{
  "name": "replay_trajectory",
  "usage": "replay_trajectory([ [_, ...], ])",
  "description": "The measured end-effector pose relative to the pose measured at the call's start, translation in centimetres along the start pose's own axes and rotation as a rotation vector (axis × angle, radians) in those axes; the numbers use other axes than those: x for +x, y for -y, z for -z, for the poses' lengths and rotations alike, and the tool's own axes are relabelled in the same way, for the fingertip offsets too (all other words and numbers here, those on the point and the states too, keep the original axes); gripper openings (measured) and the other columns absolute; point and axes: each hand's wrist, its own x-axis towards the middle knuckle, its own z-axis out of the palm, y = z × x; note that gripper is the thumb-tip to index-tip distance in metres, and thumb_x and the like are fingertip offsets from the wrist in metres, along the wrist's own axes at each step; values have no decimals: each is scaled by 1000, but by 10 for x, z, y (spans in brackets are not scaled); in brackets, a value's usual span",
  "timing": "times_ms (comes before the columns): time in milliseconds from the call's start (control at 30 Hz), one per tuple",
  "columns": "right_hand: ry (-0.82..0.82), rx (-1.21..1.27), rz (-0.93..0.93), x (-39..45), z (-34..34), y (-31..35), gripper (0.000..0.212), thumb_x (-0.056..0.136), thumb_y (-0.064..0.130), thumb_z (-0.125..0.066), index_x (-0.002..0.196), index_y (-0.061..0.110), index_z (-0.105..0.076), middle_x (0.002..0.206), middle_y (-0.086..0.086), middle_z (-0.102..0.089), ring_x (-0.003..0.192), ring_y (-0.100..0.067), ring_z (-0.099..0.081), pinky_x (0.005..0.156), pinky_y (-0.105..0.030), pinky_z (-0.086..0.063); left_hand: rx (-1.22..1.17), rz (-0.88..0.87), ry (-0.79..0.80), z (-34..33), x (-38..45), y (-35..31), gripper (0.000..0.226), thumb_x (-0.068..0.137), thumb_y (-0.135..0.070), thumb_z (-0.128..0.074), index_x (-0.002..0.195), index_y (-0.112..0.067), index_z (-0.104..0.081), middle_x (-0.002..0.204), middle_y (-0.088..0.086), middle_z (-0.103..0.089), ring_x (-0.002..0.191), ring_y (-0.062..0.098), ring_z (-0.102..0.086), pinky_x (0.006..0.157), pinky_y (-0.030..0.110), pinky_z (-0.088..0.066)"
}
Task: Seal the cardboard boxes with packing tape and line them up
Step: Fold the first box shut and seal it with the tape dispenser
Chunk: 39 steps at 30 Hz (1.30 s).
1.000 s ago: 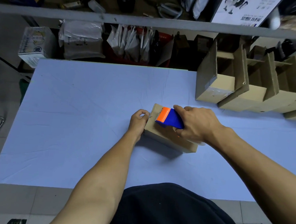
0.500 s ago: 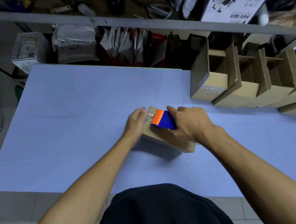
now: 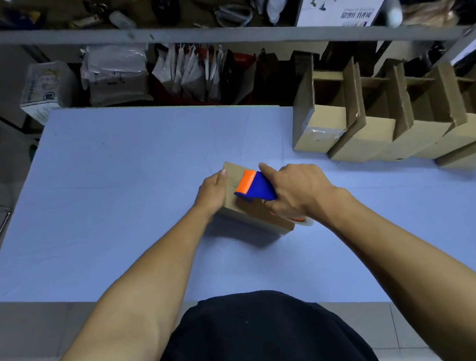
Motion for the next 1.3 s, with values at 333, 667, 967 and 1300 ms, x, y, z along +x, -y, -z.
replay_trajectory([
  [333, -79, 81, -15, -60, -37, -57, 78, 82, 60, -48, 150, 30, -22, 105, -1, -63, 91, -30, -63, 60, -31, -35, -13, -7, 39, 11, 5, 6, 43, 104, -50, -37, 110, -21, -68, 112, 4, -70, 107, 25, -66, 101, 49, -50],
  [667, -93, 145, -51, -71, -65, -64, 73, 83, 55, -50, 147, 30, -26, 106, 0, -63, 90, -30, -63, 62, -31, -36, 84, -4, -141, 73, 4, 8, 37, 106, -29, -45, 135, -10, -57, 131, 6, -61, 116, 26, -63, 92, 30, -47],
  [967, -127, 161, -56, -65, -70, -56, 72, 83, 54, -51, 147, 30, -29, 109, 1, -64, 93, -30, -64, 62, -30, -31, 761, -538, -15, -30, -15, -36, 48, 107, -30, -35, 151, -11, -37, 162, 6, -27, 152, 22, -15, 122, 37, -6],
  [1300, -160, 274, -72, -93, -85, -73, 75, 83, 59, -53, 148, 32, -26, 111, 1, -64, 91, -27, -64, 62, -30, -39, 932, -529, -9, -41, -9, -21, 57, 106, -44, -19, 157, -18, -23, 166, -3, -15, 153, 13, -2, 120, 34, 8],
])
